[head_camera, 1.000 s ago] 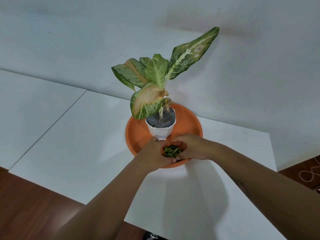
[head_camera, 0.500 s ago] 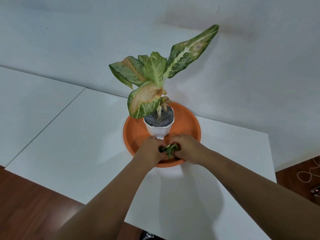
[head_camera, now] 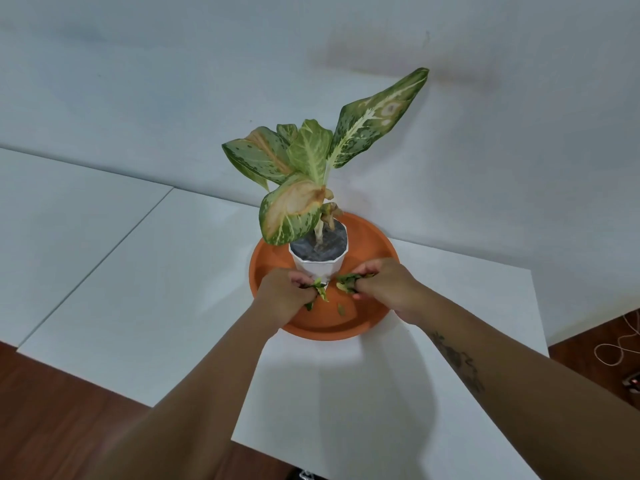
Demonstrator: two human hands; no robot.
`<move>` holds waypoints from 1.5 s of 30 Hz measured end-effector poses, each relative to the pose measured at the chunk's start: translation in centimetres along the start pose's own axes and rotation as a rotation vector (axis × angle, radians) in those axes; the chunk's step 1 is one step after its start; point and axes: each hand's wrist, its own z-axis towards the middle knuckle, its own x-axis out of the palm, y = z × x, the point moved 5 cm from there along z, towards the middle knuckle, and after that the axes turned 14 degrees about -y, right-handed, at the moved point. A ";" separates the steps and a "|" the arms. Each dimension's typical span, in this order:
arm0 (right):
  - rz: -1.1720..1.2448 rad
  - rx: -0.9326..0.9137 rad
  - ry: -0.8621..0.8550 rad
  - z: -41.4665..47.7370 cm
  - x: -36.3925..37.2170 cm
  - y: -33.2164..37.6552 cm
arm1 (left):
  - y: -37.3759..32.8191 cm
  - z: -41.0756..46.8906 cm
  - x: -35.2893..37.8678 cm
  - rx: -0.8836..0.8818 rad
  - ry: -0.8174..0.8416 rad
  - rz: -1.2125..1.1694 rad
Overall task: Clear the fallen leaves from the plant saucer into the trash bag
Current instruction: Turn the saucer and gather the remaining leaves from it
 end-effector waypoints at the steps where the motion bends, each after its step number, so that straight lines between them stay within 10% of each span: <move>1: 0.064 0.044 0.001 -0.1 0.0 -0.1 | 0.0 0.0 -0.2 -0.027 0.010 -0.034; 13: 0.722 0.311 -0.031 -2.5 0.7 -0.9 | 0.0 -0.4 -0.1 -0.289 0.187 -0.543; 34: 1.064 0.370 -0.069 -5.1 -1.5 -2.8 | -1.3 -2.7 3.7 -0.395 0.304 -0.803; 38: 0.869 0.282 -0.056 -5.2 -1.8 -2.7 | -1.5 -3.4 3.6 -0.346 0.282 -0.761; 45: -0.215 -0.194 -0.155 -4.1 -1.3 -1.3 | 1.3 -2.6 0.3 -0.285 0.119 -0.604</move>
